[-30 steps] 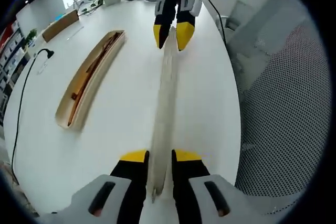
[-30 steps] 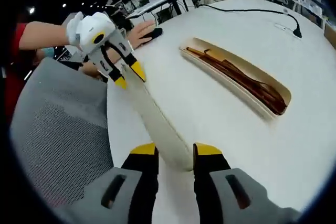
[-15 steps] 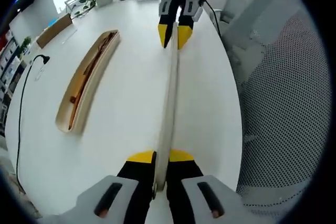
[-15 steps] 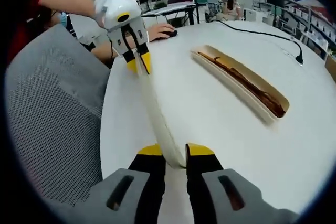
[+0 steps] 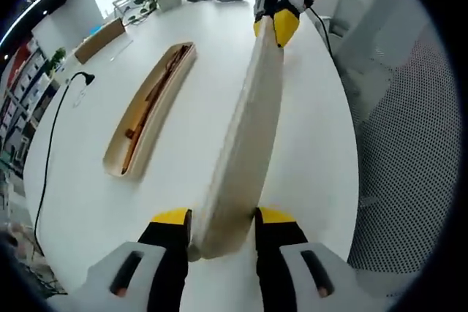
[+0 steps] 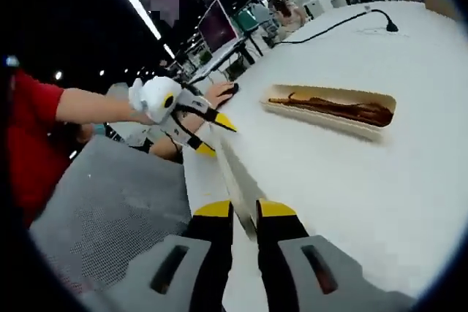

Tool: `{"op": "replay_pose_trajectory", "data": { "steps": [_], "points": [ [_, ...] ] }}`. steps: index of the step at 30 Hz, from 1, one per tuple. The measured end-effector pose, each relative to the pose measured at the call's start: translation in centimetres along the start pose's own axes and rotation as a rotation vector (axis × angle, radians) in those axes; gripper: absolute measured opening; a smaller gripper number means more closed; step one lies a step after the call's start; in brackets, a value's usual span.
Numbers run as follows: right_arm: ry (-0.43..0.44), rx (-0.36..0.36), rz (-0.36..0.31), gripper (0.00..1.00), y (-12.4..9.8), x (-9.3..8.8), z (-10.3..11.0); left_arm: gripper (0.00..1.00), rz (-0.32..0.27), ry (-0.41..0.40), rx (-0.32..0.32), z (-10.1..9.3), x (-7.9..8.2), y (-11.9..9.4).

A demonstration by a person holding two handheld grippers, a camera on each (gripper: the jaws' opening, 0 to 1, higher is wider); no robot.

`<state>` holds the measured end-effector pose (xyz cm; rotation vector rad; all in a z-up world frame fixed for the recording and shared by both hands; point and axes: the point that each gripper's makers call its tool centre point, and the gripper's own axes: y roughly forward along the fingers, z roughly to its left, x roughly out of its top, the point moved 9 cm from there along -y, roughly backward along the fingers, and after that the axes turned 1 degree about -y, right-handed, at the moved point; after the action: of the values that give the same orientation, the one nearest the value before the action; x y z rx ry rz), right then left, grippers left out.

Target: Arrange the utensils inside the cutlery case until each visible utensil rests in its matching compartment.

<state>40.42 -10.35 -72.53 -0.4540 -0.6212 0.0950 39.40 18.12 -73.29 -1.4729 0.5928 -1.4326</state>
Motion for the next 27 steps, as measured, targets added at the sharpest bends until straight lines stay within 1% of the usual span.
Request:
{"op": "replay_pose_trajectory", "data": {
  "steps": [2,3,4,5,6,7,8,9,10,11,12,13,14,15,16,17,19,20,21,22,23,25,27],
  "points": [
    [-0.007,-0.016,-0.001,0.11,0.3,-0.2,-0.6,0.37,-0.011,0.002,-0.001,0.2,-0.1,0.0],
    [0.052,-0.012,0.013,0.12,0.5,-0.4,-0.5,0.38,-0.012,0.002,-0.001,0.2,-0.1,0.0],
    [0.156,-0.014,0.024,0.12,0.7,-0.5,-0.7,0.39,-0.016,-0.006,-0.002,0.4,-0.1,0.0],
    [0.178,-0.002,0.0,0.12,0.8,-0.3,-0.9,0.42,-0.016,-0.011,0.003,0.6,-0.2,0.1],
    [0.169,0.018,-0.021,0.12,0.9,-0.3,-0.8,0.44,-0.019,-0.013,0.007,0.7,-0.2,0.1],
    [0.185,0.032,-0.036,0.11,0.9,-0.2,-0.6,0.46,-0.024,0.001,0.007,0.9,-0.2,0.1],
    [0.246,0.034,-0.03,0.09,0.9,-0.1,-0.5,0.48,-0.028,0.022,0.001,0.9,-0.2,0.1],
    [0.3,0.066,-0.058,0.07,0.8,0.3,-0.5,0.44,-0.029,0.032,-0.054,0.5,-0.2,0.2],
    [0.414,0.138,-0.185,0.03,0.6,1.6,-0.3,0.4,-0.051,0.04,-0.045,0.7,0.0,0.1],
    [0.451,0.158,-0.163,0.02,0.3,1.6,-0.3,0.4,-0.048,0.045,-0.057,0.7,0.0,0.0],
    [0.424,0.118,-0.152,0.02,0.2,1.6,-0.6,0.4,-0.06,0.055,-0.051,1.0,0.0,0.2],
    [0.482,0.126,-0.137,0.02,0.3,1.7,-0.6,0.4,-0.061,0.041,-0.053,1.3,0.1,0.2],
    [0.509,0.128,-0.12,0.02,0.3,1.6,-0.6,0.4,-0.056,0.009,-0.062,1.3,0.0,0.3],
    [0.498,0.119,-0.131,0.02,0.5,1.4,0.1,0.41,-0.056,0.008,-0.065,1.4,0.0,0.4],
    [0.457,0.121,-0.14,0.02,0.5,1.4,0.5,0.41,-0.053,-0.006,-0.065,1.5,0.1,0.4],
    [0.441,0.11,-0.14,0.02,0.6,1.1,1.4,0.42,-0.053,-0.007,-0.064,1.6,0.2,0.4],
    [0.515,0.117,-0.14,0.01,0.8,1.0,2.3,0.42,-0.056,-0.003,-0.071,1.6,0.1,0.5],
    [0.516,0.109,-0.146,0.01,0.8,0.9,2.6,0.42,-0.057,-0.003,-0.072,1.6,0.2,0.5],
    [0.523,0.115,-0.139,0.01,1.0,1.4,1.8,0.42,-0.058,-0.006,-0.07,1.5,0.2,0.5],
    [0.511,0.111,-0.136,0.01,1.1,1.4,2.1,0.42,-0.06,-0.003,-0.069,1.5,0.3,0.6],
    [0.512,0.111,-0.135,0.01,1.2,1.7,1.5,0.42,-0.065,0.005,-0.069,1.5,0.3,0.6],
    [0.538,0.111,-0.136,0.01,1.4,2.1,1.1,0.43,-0.071,0.028,-0.064,1.4,0.5,0.7],
    [0.536,0.115,-0.145,0.01,1.4,2.5,0.9,0.43,-0.076,0.046,-0.07,1.5,0.5,0.7]
  ]
}}
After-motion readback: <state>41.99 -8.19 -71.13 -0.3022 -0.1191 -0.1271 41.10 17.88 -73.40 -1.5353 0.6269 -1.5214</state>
